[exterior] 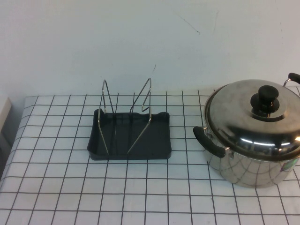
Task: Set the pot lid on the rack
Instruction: Open the pot, then hand over the pot lid
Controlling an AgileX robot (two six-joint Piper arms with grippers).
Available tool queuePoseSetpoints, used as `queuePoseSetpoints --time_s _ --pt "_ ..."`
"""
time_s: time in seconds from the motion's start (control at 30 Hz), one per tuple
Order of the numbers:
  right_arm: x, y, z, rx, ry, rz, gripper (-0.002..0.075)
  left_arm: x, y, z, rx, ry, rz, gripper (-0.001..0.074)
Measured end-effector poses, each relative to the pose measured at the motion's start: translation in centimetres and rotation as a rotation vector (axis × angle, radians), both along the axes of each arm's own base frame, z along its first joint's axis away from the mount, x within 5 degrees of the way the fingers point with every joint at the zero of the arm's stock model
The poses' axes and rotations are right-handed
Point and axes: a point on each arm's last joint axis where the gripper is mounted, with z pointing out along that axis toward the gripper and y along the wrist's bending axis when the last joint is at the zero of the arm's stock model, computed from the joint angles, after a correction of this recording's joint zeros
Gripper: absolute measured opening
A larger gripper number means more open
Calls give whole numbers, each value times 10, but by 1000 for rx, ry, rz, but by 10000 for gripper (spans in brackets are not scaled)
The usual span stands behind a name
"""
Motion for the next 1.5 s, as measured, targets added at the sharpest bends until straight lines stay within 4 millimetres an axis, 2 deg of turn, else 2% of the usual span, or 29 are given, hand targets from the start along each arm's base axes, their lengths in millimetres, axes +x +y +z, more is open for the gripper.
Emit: queuePoseSetpoints --time_s 0.1,0.17,0.4,0.47,0.53,0.67,0.77,0.83,0.97,1.1,1.27,1.4,1.5 --pt "28 6 -11 51 -5 55 31 0 0 0 -5 1 -1 -2" --pt "44 9 -18 81 -25 93 92 0 0 0 -5 1 -1 -2" --pt "87 17 -44 144 -2 172 517 0 0 0 -3 0 -1 -2" --pt "95 18 -52 141 26 185 573 0 0 0 -3 0 -1 -2" --pt "100 21 -59 136 50 201 594 0 0 0 -3 0 -1 -2" --pt "107 30 -70 112 93 237 608 0 0 0 -3 0 -1 -2" --pt "109 33 -76 101 123 242 591 2 0 -1 -3 18 -2 -2" --pt "110 33 -79 97 137 239 532 6 -1 -3 -13 56 -5 -2" --pt "110 33 -81 91 148 240 333 14 -2 -3 -55 91 -20 -2" --pt "111 34 -81 93 145 243 333 19 -4 3 -82 85 -38 -2" --pt "110 36 -75 132 79 272 333 14 -10 31 -104 -55 -120 -2" --pt "111 34 -67 189 18 258 333 8 -16 45 -141 -106 -223 -2" --pt "109 33 -58 218 -6 244 333 5 -21 51 -312 -50 -331 -2"
